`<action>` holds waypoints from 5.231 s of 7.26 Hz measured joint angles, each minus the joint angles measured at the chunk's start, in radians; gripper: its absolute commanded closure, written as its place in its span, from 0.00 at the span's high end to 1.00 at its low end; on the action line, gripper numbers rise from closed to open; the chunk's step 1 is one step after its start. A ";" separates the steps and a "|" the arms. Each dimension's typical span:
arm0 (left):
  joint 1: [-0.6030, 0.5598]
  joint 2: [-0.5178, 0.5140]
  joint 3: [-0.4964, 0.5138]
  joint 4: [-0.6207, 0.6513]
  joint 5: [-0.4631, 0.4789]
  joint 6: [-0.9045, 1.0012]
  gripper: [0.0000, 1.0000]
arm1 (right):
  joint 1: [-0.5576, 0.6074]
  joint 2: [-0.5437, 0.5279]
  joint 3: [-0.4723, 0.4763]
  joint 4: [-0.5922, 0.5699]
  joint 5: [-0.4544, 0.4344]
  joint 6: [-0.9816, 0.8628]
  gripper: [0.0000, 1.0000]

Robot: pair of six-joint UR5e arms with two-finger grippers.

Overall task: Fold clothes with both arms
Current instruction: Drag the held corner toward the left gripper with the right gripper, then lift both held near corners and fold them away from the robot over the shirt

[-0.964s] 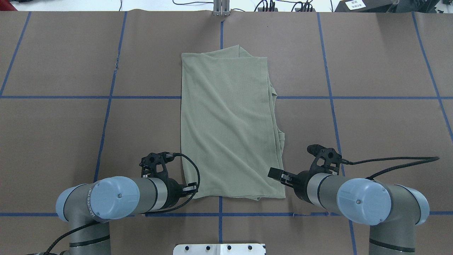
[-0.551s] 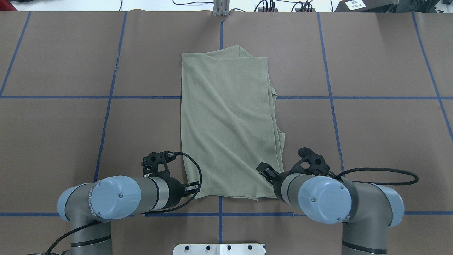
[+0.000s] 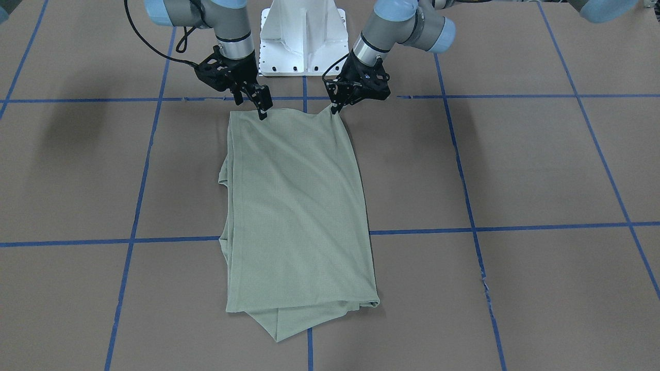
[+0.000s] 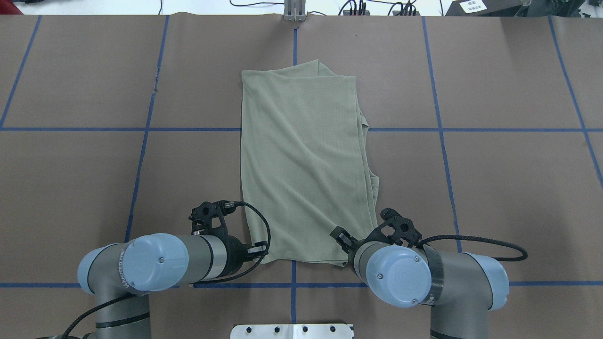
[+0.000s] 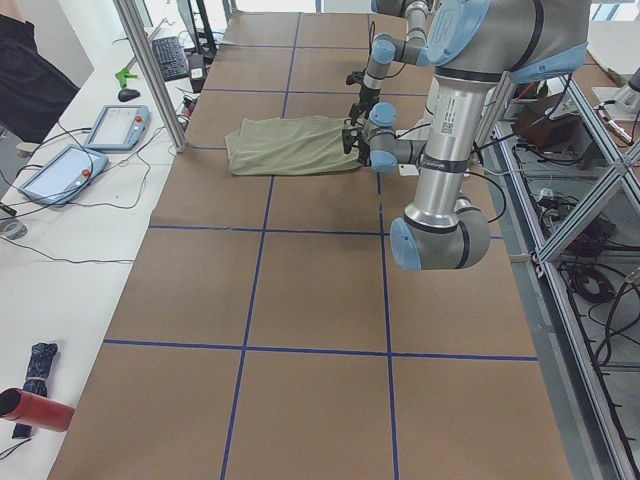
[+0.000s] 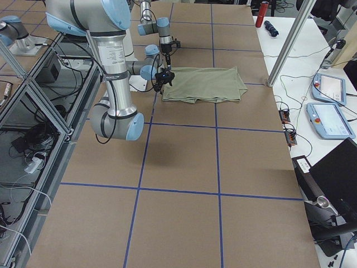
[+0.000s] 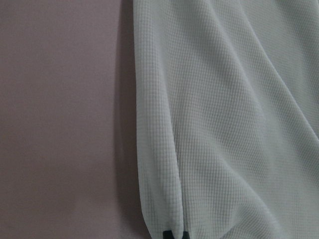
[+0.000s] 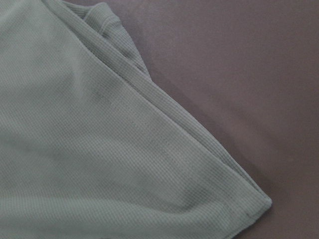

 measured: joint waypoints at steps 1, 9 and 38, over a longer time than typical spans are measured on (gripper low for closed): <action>0.000 0.000 0.000 0.000 0.000 0.000 0.00 | -0.006 0.003 -0.015 0.000 -0.011 0.000 0.93; 0.000 -0.002 -0.003 0.000 0.000 0.000 0.00 | -0.015 0.044 -0.065 0.006 -0.036 0.005 0.49; -0.395 -0.219 0.195 0.202 -0.243 0.369 0.00 | 0.383 0.398 -0.432 0.066 0.125 -0.337 0.00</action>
